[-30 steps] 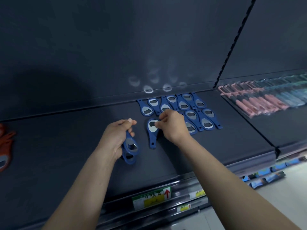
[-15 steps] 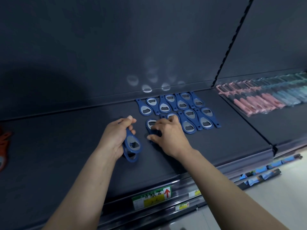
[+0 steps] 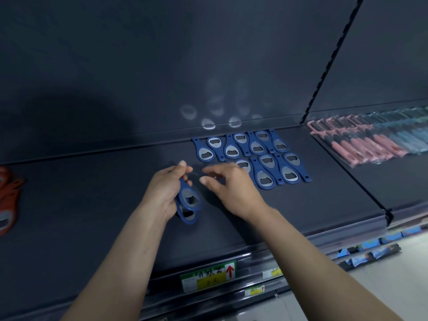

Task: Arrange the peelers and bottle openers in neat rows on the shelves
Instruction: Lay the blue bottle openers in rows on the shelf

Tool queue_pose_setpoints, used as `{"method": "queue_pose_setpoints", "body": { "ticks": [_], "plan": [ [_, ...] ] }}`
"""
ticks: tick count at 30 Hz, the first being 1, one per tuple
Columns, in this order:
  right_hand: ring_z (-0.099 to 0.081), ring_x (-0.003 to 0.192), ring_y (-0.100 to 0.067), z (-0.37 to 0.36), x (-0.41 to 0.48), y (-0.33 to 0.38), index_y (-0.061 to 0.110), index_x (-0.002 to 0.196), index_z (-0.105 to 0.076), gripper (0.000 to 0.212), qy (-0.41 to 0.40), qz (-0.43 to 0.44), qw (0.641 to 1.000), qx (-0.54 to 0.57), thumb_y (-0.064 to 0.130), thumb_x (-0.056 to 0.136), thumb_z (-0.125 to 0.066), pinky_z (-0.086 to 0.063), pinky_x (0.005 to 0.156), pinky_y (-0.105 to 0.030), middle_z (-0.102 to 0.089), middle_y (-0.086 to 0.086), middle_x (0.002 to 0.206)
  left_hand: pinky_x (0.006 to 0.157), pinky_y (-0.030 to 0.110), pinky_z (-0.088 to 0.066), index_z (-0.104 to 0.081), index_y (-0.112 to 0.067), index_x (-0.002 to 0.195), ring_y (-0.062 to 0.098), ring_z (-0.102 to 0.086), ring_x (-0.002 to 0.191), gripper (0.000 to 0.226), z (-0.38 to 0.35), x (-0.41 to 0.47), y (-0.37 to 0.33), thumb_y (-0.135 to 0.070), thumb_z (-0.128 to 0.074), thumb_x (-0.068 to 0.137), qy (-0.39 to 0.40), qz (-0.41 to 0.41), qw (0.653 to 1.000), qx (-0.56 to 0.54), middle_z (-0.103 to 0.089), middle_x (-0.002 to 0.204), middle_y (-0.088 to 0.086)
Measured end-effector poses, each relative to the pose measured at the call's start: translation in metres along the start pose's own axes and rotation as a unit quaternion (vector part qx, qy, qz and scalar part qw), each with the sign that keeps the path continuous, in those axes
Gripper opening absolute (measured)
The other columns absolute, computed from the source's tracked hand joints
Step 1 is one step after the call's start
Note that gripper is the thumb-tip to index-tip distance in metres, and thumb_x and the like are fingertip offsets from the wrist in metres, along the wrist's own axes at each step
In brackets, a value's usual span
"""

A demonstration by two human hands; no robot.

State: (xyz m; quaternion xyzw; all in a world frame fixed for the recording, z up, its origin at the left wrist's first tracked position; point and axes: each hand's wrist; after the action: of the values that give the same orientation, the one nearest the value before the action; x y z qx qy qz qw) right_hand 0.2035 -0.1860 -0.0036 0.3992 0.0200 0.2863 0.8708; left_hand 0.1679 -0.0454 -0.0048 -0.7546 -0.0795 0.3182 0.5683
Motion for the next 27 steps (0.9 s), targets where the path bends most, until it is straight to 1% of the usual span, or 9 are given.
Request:
{"method": "queue_pose_setpoints", "body": {
  "ticks": [2,5,7,10,12,15,18,22,27],
  "plan": [
    [-0.059,0.083,-0.008,-0.002,-0.001,0.012,0.021,0.109,-0.067,0.032,0.053,-0.038,0.993,0.098,0.037,0.082,-0.069,-0.049,0.079,-0.025,-0.067,0.002,0.089,0.057,0.029,-0.046,-0.06,-0.009,0.072,0.016,-0.05,0.057,0.031,-0.003,0.001,-0.001,-0.027,-0.052,0.095,-0.008,-0.009,1.0,-0.013,-0.047,0.067,0.004],
    [-0.056,0.069,-0.002,-0.009,-0.002,0.019,0.022,0.105,-0.066,0.03,0.086,-0.053,0.987,0.125,0.035,0.079,-0.073,-0.046,0.066,-0.015,-0.061,0.006,0.077,0.063,0.034,-0.045,-0.06,-0.009,0.072,0.018,-0.049,0.062,0.033,-0.006,0.002,-0.001,-0.03,-0.051,0.095,-0.025,-0.033,0.999,-0.017,-0.046,0.069,0.005],
    [-0.053,0.065,-0.002,-0.011,0.0,0.02,0.017,0.101,-0.064,0.024,0.085,-0.076,0.98,0.162,0.025,0.08,-0.073,-0.045,0.063,-0.014,-0.058,0.005,0.075,0.063,0.033,-0.045,-0.061,-0.01,0.072,0.017,-0.048,0.062,0.033,-0.005,0.002,0.0,-0.031,-0.051,0.095,-0.036,-0.038,0.998,-0.021,-0.048,0.067,0.004],
    [-0.051,0.064,-0.007,-0.01,0.005,0.02,0.012,0.092,-0.065,0.009,0.073,-0.105,0.974,0.189,0.012,0.083,-0.069,-0.045,0.066,-0.019,-0.057,0.003,0.072,0.049,0.025,-0.04,-0.059,-0.01,0.073,0.013,-0.043,0.049,0.026,0.004,0.001,-0.004,-0.026,-0.054,0.094,-0.04,-0.029,0.997,-0.063,-0.045,0.061,0.002],
    [-0.049,0.062,-0.007,-0.009,0.009,0.018,0.013,0.088,-0.064,0.004,0.046,-0.118,0.976,0.178,0.012,0.085,-0.066,-0.042,0.061,-0.014,-0.055,0.006,0.069,0.038,0.019,-0.031,-0.054,-0.011,0.073,0.009,-0.036,0.044,0.018,0.013,0.002,-0.01,-0.01,-0.051,0.091,-0.045,-0.032,0.99,-0.133,-0.039,0.061,0.001],
    [-0.047,0.058,-0.004,-0.008,0.015,0.014,0.016,0.087,-0.06,0.004,-0.001,-0.142,0.975,0.174,0.013,0.087,-0.063,-0.037,0.051,-0.005,-0.053,0.008,0.068,0.045,0.019,-0.029,-0.052,-0.009,0.079,0.01,-0.034,0.053,0.033,0.027,0.004,-0.018,0.014,-0.03,0.074,-0.051,-0.073,0.982,-0.165,-0.038,0.067,0.002],
    [-0.048,0.059,-0.004,-0.008,0.02,0.011,0.014,0.088,-0.059,0.003,-0.037,-0.158,0.97,0.182,0.013,0.088,-0.061,-0.037,0.053,-0.009,-0.054,0.007,0.069,0.051,0.018,-0.034,-0.052,-0.013,0.084,0.01,-0.039,0.061,0.053,0.033,0.005,-0.022,0.024,-0.019,0.066,-0.042,-0.11,0.983,-0.141,-0.042,0.076,0.001],
    [-0.048,0.059,-0.005,-0.006,0.025,0.011,0.014,0.088,-0.059,0.002,-0.066,-0.159,0.967,0.189,0.012,0.088,-0.061,-0.036,0.047,-0.004,-0.054,0.007,0.07,0.067,0.018,-0.041,-0.056,-0.012,0.084,0.01,-0.047,0.072,0.057,0.035,0.011,-0.026,0.029,-0.02,0.067,-0.012,-0.115,0.987,-0.113,-0.049,0.081,0.002],
    [-0.049,0.06,-0.005,-0.007,0.027,0.009,0.011,0.091,-0.061,0.003,-0.072,-0.164,0.966,0.189,0.012,0.088,-0.061,-0.037,0.047,-0.004,-0.055,0.006,0.071,0.07,0.015,-0.046,-0.061,-0.009,0.081,0.009,-0.052,0.077,0.044,0.041,0.021,-0.02,0.025,-0.033,0.075,0.033,-0.082,0.99,-0.106,-0.053,0.08,0.003]
  ]
}}
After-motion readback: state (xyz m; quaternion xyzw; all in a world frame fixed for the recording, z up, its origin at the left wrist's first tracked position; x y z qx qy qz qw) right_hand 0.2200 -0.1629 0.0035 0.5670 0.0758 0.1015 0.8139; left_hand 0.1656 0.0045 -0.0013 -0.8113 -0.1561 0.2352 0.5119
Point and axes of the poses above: each hand's wrist, its own x-axis towards the middle knuckle, its own z-axis out of the back of the hand, y = z × x
